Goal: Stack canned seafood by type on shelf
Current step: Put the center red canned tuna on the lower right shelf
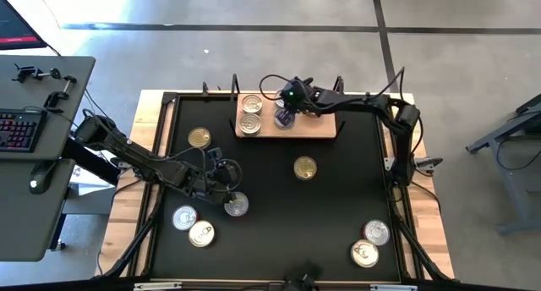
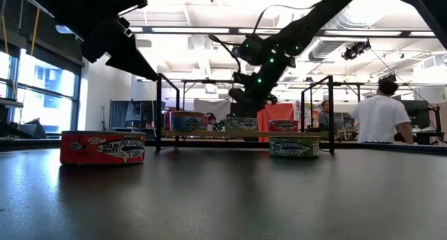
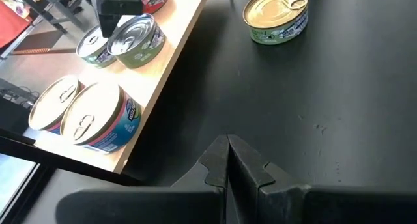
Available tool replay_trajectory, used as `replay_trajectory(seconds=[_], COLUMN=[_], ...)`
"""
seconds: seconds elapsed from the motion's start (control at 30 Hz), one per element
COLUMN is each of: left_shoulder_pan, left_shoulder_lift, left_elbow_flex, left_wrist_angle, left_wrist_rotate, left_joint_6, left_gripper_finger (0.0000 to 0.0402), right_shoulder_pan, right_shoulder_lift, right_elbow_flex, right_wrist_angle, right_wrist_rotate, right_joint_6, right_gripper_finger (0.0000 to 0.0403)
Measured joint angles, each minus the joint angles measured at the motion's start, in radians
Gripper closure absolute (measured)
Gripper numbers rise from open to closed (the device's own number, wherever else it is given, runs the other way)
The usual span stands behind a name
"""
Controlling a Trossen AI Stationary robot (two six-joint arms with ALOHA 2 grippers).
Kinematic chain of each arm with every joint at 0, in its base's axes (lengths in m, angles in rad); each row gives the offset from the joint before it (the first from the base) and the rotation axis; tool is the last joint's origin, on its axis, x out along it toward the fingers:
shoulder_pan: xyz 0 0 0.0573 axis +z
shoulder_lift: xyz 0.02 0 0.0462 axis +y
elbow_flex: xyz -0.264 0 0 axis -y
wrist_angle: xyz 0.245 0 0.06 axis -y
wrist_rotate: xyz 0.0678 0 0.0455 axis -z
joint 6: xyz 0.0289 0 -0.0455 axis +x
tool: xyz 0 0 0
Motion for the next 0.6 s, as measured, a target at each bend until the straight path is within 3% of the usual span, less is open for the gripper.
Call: replay_trajectory(seconds=[0.4, 0.6], left_shoulder_pan=[0.0, 0.0], left_shoulder_lift=[0.0, 0.0], left_elbow_flex=[0.0, 0.0], left_wrist_angle=[0.0, 0.0], left_wrist_rotate=[0.0, 0.003], left_joint_6=[-0.006, -0.008], left_gripper_finger=[0.0402, 0.0402], right_shoulder_pan=[0.041, 0.039], right_shoulder_lift=[-0.113, -0.196], right_elbow_flex=[-0.005, -0.004], right_wrist_angle=[-0.067, -0.273], right_wrist_rotate=[0.069, 0.099], right_joint_6=[0.021, 0.053], right_gripper_finger=[0.0402, 0.0402])
